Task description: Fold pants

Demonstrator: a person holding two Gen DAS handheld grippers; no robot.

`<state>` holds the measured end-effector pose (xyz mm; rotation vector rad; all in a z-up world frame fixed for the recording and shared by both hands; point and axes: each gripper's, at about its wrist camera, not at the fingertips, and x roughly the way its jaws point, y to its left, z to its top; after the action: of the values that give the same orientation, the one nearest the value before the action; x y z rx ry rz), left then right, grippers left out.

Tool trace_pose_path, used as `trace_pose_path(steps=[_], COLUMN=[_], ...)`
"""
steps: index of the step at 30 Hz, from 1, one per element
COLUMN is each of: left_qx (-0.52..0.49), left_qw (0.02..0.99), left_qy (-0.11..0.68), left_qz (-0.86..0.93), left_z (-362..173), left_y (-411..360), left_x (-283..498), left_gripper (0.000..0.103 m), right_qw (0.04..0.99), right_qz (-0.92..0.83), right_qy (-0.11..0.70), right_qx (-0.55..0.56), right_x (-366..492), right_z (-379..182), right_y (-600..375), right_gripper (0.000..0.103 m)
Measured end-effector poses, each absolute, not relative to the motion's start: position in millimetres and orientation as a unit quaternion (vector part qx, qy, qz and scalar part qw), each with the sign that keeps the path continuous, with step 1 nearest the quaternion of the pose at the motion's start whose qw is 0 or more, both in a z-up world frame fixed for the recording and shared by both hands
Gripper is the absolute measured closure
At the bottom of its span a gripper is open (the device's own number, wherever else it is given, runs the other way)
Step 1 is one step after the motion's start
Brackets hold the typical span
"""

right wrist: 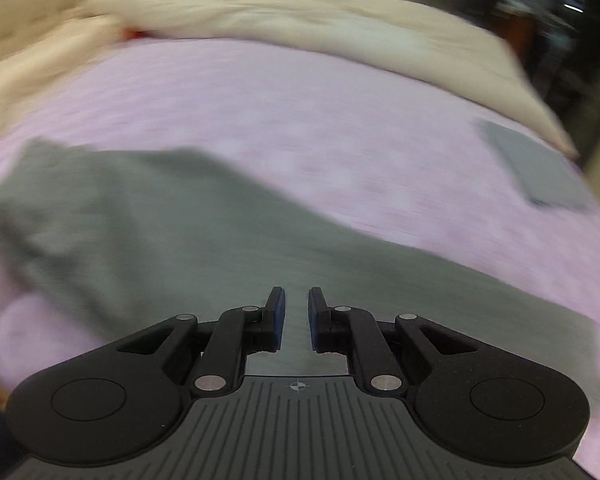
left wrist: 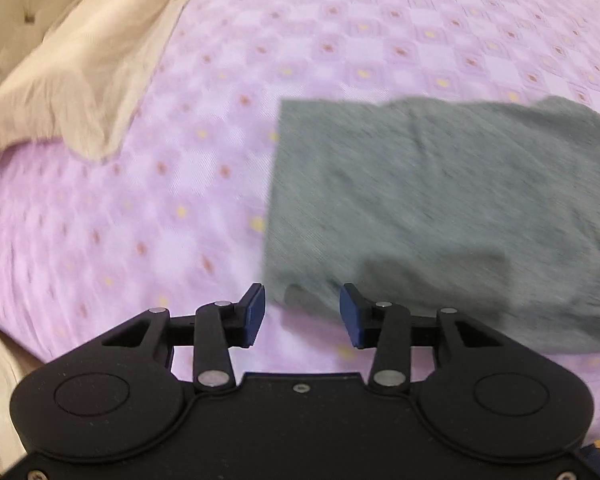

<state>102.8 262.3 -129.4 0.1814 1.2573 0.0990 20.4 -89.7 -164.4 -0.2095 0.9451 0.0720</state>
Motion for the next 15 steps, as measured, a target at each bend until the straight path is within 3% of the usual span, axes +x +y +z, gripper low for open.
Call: trace_pose_path(steps=[5,8,12,13,14,15], left_qx=[0.071,0.071,0.076,0.069,0.056,0.047], left_qw=[0.803,0.791,0.776,0.773,0.769,0.765], left_qy=[0.591,0.608,0.625,0.629,0.635,0.640], left_qz=[0.008,-0.016,-0.031,-0.038,-0.051,-0.058], left_z=[-136.4,-151.6,-170.2,-172.9,-171.9,-172.2], left_y=[279.5,279.6,274.6,273.9,274.1,272.7], left_x=[128.5,142.4,156.1,158.8,159.2,161.6], left_gripper=[0.044,0.044,0.046,0.059,0.081,0.083], right_qw=[0.862,0.847,0.813,0.801,0.792,0.784], right_qz=[0.180,0.236,0.275,0.287,0.297,0.307], right_qy=[0.440,0.424,0.426,0.427,0.425,0.421], right_qx=[-0.176,-0.219,-0.286,-0.307,-0.323,-0.337], right_x=[36.1,40.6,40.8,40.5,39.4,38.1], right_z=[-171.4,-177.5,-195.3,-200.4,-204.9,-209.5], right_y=[-2.1,31.9,68.3,74.0,78.6,88.1], right_gripper=[0.088,0.077,0.077,0.077,0.077,0.077])
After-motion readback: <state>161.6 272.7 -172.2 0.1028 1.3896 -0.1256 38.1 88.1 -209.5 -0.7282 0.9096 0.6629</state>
